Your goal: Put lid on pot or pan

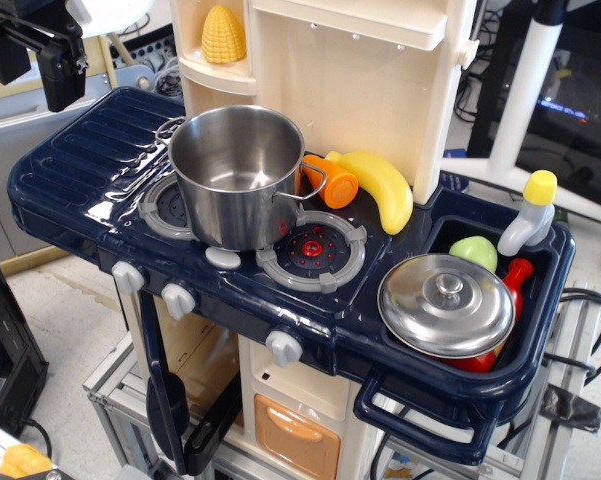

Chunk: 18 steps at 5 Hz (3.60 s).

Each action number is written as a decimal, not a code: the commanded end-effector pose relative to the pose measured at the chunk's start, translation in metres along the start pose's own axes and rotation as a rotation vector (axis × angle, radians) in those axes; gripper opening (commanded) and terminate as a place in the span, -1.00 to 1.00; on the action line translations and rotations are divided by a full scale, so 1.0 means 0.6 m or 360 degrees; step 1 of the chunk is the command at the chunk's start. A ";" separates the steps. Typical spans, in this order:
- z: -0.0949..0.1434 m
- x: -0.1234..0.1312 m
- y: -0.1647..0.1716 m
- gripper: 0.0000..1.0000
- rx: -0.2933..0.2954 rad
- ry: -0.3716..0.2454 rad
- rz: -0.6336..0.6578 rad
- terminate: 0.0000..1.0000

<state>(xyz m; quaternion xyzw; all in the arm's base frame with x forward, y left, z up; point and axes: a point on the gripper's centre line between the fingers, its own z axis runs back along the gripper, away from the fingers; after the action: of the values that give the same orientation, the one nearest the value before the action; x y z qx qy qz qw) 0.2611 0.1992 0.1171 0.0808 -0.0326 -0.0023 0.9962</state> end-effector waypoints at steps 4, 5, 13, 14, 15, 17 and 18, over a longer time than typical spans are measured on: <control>0.120 0.041 -0.229 1.00 0.0014 -0.0044 0.0083 -1.00; 0.128 0.075 -0.313 1.00 0.0121 0.0048 0.0128 -1.00; -0.039 0.099 -0.520 1.00 -0.0200 -0.0087 0.0318 -1.00; -0.046 0.095 -0.519 1.00 -0.0233 -0.0086 0.0334 -1.00; -0.047 0.086 -0.525 -1.00 -0.0237 -0.0080 0.0388 -1.00; -0.045 0.088 -0.524 -1.00 -0.0273 -0.0079 0.0401 -1.00; -0.018 0.083 -0.522 -1.00 -0.0244 -0.0028 0.0419 -1.00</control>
<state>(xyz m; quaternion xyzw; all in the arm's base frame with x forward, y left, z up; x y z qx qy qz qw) 0.2952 -0.1026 0.0416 0.0270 0.0028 0.1237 0.9919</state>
